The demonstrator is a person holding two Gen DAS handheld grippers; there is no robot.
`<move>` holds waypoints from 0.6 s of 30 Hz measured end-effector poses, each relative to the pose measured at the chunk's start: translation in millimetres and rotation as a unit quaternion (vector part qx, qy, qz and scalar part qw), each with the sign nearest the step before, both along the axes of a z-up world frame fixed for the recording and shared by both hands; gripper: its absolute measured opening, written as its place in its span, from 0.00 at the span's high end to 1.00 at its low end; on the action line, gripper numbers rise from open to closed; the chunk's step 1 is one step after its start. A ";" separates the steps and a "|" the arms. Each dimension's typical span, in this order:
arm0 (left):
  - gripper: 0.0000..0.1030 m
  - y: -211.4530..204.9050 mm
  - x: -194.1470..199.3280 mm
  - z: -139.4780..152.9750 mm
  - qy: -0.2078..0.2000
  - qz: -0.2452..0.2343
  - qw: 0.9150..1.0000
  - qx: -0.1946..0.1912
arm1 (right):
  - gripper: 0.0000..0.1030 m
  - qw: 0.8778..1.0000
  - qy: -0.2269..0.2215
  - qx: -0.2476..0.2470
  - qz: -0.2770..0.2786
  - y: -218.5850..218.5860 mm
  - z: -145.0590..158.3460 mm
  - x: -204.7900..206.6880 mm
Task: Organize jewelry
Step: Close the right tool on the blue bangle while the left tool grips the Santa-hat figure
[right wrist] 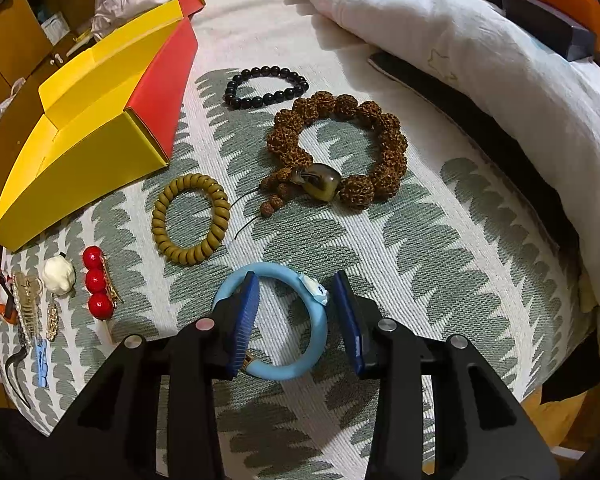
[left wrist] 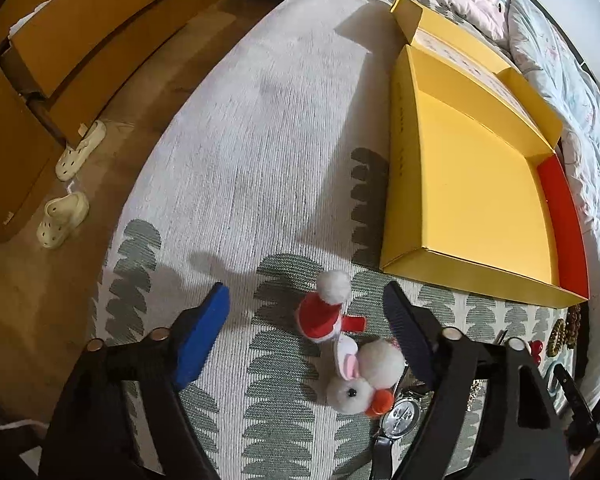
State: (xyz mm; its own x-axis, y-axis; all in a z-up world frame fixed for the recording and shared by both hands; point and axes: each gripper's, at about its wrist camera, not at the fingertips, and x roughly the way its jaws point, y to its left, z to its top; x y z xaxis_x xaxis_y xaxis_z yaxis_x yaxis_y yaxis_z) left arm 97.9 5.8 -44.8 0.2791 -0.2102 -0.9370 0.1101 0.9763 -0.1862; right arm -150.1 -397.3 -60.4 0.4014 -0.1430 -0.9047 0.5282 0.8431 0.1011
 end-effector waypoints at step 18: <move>0.89 -8.0 -0.3 -8.4 0.006 -0.029 1.000 -0.005 | 0.78 1.000 0.004 -0.004 -0.006 -3.5 -1.0 -3.8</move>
State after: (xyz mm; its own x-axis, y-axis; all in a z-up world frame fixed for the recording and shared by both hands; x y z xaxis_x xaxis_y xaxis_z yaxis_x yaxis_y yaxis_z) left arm 97.5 -2.3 -53.2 0.2542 -0.2347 -0.9383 0.1643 0.9665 -0.1972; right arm -153.9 -400.8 -61.4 0.3927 -0.1549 -0.9066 0.5391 0.8374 0.0905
